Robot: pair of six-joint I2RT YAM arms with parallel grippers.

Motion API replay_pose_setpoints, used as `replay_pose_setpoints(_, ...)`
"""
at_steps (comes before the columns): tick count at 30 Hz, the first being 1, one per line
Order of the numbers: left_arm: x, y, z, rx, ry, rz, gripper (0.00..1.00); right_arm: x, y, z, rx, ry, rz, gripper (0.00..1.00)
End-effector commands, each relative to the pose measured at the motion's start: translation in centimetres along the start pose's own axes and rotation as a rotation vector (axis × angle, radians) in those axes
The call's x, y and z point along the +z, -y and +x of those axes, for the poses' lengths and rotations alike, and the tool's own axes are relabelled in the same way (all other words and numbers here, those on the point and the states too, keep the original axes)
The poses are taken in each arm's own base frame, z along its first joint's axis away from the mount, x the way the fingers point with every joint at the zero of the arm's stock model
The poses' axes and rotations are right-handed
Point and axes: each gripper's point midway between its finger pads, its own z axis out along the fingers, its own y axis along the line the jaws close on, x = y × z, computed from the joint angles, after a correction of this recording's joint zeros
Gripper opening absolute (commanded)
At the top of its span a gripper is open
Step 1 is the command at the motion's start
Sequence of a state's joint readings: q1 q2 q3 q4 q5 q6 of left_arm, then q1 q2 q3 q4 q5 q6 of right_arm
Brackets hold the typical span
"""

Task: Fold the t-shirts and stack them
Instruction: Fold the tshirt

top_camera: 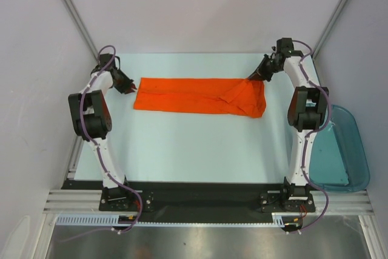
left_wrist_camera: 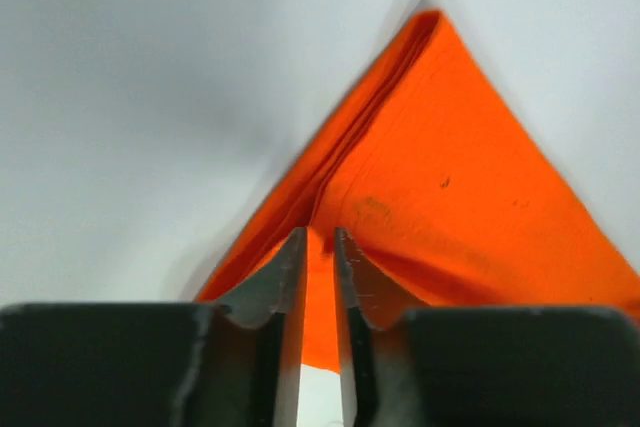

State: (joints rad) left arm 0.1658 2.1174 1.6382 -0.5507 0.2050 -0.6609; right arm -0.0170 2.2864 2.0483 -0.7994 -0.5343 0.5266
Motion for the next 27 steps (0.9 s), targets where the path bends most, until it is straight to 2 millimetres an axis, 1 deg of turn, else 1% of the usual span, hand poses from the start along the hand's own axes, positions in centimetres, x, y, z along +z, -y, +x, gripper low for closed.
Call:
replay_pose_setpoints(1, -0.6, 0.9, -2.2, 0.051, 0.065, -0.008, 0.23, 0.1, -1.4, -1.5, -0.015, 0.015, -0.051, 0.0)
replay_pose_setpoints(2, -0.9, 1.2, -2.5, 0.07, 0.077, -0.003, 0.25, 0.6, -1.2, -1.7, -0.011, 0.014, -0.047, 0.0)
replay_pose_setpoints(3, -0.9, 1.2, -2.7, 0.076, 0.084, -0.006, 0.31, 0.8, -1.3, -2.0, -0.015, 0.021, -0.049, 0.0)
replay_pose_setpoints(4, -1.0, 1.3, -2.8, 0.083, 0.088, -0.007, 0.34, 0.9, -1.2, -2.2, -0.011, 0.022, -0.049, 0.0)
replay_pose_setpoints(5, -1.1, 1.3, -3.0, 0.088, 0.091, -0.007, 0.38, 1.1, -1.0, -2.4, -0.009, 0.022, -0.051, 0.0)
replay_pose_setpoints(6, -1.1, 1.2, -2.9, 0.091, 0.09, -0.014, 0.46, 1.7, -0.7, -2.3, -0.008, 0.011, -0.056, 0.01)
replay_pose_setpoints(7, -1.2, 1.0, -2.8, 0.094, 0.083, -0.026, 0.47, 1.8, -0.9, -2.6, -0.018, 0.015, -0.068, 0.02)
replay_pose_setpoints(8, -1.6, 0.8, -2.9, 0.101, 0.094, -0.036, 0.47, 2.0, -1.1, -2.7, -0.035, 0.013, -0.082, 0.06)
replay_pose_setpoints(9, -2.0, 0.7, -2.9, 0.103, 0.099, -0.043, 0.47, 2.4, -1.0, -2.8, -0.047, 0.009, -0.092, 0.07)
replay_pose_setpoints(10, -2.4, 0.6, -2.8, 0.106, 0.103, -0.046, 0.48, 2.4, -1.2, -3.3, -0.063, 0.022, -0.095, 0.07)
replay_pose_setpoints(11, -2.6, 0.5, -2.4, 0.117, 0.104, -0.052, 0.48, 2.5, -1.2, -3.6, -0.081, 0.03, -0.096, 0.1)
replay_pose_setpoints(12, -3.7, 1.0, -2.5, 0.128, 0.12, -0.04, 0.48, 2.5, -1.0, -4.0, -0.084, 0.033, -0.101, 0.16)
replay_pose_setpoints(13, -4.3, 1.4, -2.3, 0.139, 0.128, -0.034, 0.48, 2.6, -0.6, -3.9, -0.076, 0.024, -0.098, 0.18)
replay_pose_setpoints(14, -4.8, 1.7, -2.0, 0.155, 0.13, -0.026, 0.47, 2.1, -0.7, -4.4, -0.078, 0.035, -0.101, 0.19)
replay_pose_setpoints(15, -5.9, 2.5, -0.8, 0.173, 0.126, -0.006, 0.47, 1.6, -0.3, -4.9, -0.086, 0.049, -0.088, 0.23)
replay_pose_setpoints(16, -6.3, 3.0, -0.2, 0.188, 0.126, 0.012, 0.47, 0.7, -0.4, -5.0, -0.091, 0.054, -0.074, 0.26)
replay_pose_setpoints(17, -6.0, 3.3, 1.9, 0.219, 0.09, 0.022, 0.47, -0.1, -0.3, -5.1, -0.097, 0.063, -0.059, 0.3)
replay_pose_setpoints(18, -6.5, 4.0, 2.6, 0.236, 0.082, 0.052, 0.47, -0.8, 0.3, -5.2, -0.112, 0.077, -0.017, 0.33)
replay_pose_setpoints(19, -7.3, 4.8, 3.1, 0.255, 0.09, 0.082, 0.47, -1.7, 1.2, -4.5, -0.094, 0.056, 0.031, 0.36)
replay_pose_setpoints(20, -7.1, 4.9, 4.3, 0.273, 0.068, 0.097, 0.47, -3.5, 1.0, -3.9, -0.105, 0.065, 0.062, 0.41)
replay_pose_setpoints(21, -7.2, 5.5, 5.1, 0.279, 0.038, 0.138, 0.47, -4.1, 1.7, -3.5, -0.13, 0.068, 0.108, 0.42)
replay_pose_setpoints(22, -7.2, 5.6, 5.7, 0.281, 0.02, 0.149, 0.47, -5.0, 1.6, -2.6, -0.141, 0.061, 0.119, 0.43)
replay_pose_setpoints(23, -6.9, 5.5, 6.5, 0.281, -0.007, 0.162, 0.47, -6.8, 0.7, -1.8, -0.162, 0.074, 0.115, 0.44)
replay_pose_setpoints(24, -6.9, 5.8, 6.9, 0.282, -0.025, 0.185, 0.46, -6.8, 2.1, 0.1, -0.165, 0.032, 0.149, 0.45)
replay_pose_setpoints(25, -6.7, 5.6, 7.3, 0.279, -0.037, 0.186, 0.45, -7.0, 2.4, 1.4, -0.18, 0.01, 0.159, 0.46)
replay_pose_setpoints(26, -6.4, 5.2, 7.8, 0.268, -0.056, 0.182, 0.45, -8.5, 1.2, 2.5, -0.222, 0.025, 0.149, 0.48)
replay_pose_setpoints(27, -6.2, 5.2, 8.0, 0.266, -0.065, 0.186, 0.45, -7.9, 2.7, 4.7, -0.217, -0.025, 0.182, 0.49)
